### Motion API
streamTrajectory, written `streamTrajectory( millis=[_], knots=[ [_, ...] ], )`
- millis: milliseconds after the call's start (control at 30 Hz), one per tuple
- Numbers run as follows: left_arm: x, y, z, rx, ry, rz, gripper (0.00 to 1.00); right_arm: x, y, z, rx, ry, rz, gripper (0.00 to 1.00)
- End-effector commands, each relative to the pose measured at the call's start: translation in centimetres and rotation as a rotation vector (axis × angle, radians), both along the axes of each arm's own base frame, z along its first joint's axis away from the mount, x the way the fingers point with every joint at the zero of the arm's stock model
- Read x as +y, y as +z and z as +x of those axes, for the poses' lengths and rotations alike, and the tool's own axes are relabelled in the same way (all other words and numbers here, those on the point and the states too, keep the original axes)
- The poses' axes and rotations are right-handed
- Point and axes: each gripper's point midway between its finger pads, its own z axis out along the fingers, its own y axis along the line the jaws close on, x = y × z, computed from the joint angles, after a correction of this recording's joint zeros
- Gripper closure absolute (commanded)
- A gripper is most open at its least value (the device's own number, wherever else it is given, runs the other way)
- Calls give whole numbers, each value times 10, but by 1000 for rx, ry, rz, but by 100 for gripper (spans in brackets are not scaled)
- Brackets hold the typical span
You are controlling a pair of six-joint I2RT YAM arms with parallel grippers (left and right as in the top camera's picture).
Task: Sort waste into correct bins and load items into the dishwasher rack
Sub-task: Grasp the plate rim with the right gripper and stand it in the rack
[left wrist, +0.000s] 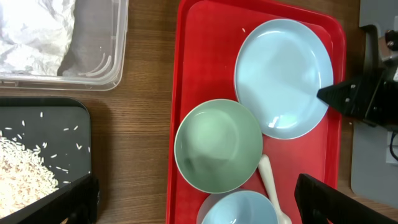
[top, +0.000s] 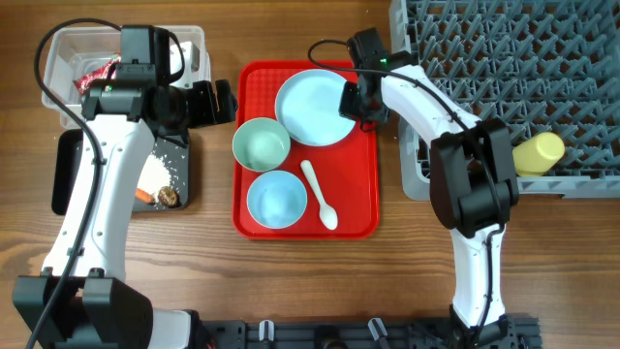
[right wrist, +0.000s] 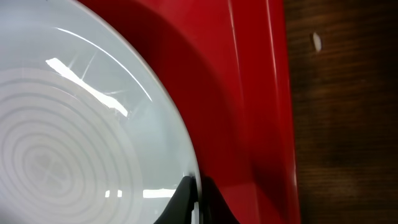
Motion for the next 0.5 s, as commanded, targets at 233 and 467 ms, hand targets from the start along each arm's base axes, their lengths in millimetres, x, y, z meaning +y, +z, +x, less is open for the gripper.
streamTrajectory(
  millis=[233, 467],
  knots=[
    [2, 4, 3, -17, -4, 13, 0, -30, 127, 57, -301, 18, -8, 95],
    [2, 4, 3, -16, -4, 13, 0, -107, 259, 52, -589, -128, -229, 96]
  ],
)
